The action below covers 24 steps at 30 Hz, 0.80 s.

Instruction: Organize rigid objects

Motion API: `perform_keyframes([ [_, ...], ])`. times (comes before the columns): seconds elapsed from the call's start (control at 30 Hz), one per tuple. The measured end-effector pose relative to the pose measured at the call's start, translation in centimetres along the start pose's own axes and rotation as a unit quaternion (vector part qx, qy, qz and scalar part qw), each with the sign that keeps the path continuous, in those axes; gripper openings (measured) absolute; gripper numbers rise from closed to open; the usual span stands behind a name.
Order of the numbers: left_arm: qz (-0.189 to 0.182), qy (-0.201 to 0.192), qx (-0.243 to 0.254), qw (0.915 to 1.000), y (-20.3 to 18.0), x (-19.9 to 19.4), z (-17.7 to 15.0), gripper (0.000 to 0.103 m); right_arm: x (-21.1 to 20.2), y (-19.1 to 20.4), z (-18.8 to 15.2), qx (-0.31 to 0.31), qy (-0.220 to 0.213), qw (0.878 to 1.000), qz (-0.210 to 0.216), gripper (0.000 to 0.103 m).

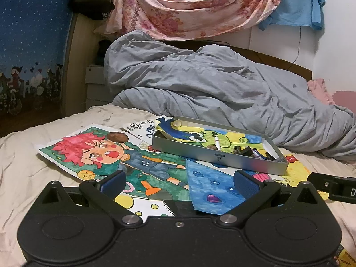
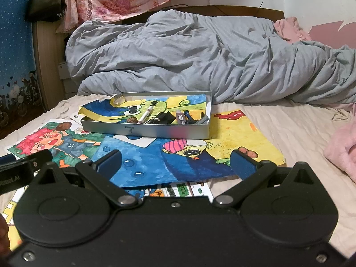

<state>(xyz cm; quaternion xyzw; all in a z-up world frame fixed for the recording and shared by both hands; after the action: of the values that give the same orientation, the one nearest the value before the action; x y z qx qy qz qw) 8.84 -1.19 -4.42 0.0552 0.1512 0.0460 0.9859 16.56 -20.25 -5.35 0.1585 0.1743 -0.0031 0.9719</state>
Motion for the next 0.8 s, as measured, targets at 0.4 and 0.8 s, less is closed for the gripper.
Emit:
perform_keyframes([
  [0.4, 0.009, 0.01, 0.009, 0.9999, -0.21, 0.12, 0.23, 0.102, 0.04, 0.22, 0.06, 0.0, 0.002, 1.0, -0.001, 0.102],
  [0.8, 0.012, 0.012, 0.011, 0.9998, -0.19, 0.19, 0.29, 0.102, 0.0, 0.21, 0.01, -0.001, 0.004, 1.0, -0.002, 0.102],
])
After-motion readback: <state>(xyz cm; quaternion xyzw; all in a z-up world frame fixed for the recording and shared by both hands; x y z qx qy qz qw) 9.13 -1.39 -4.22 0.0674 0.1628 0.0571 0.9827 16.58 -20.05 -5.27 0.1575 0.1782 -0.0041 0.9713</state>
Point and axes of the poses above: each gripper's, at about its wrist camera, not at the fingertips, and x roughly the way its jaws point, y to its left, z to its top, the point moved 1 cm from there along x, roughly the way its jaws point, and after that the axes turned 15 degrees about x, right-handed, at the moved point
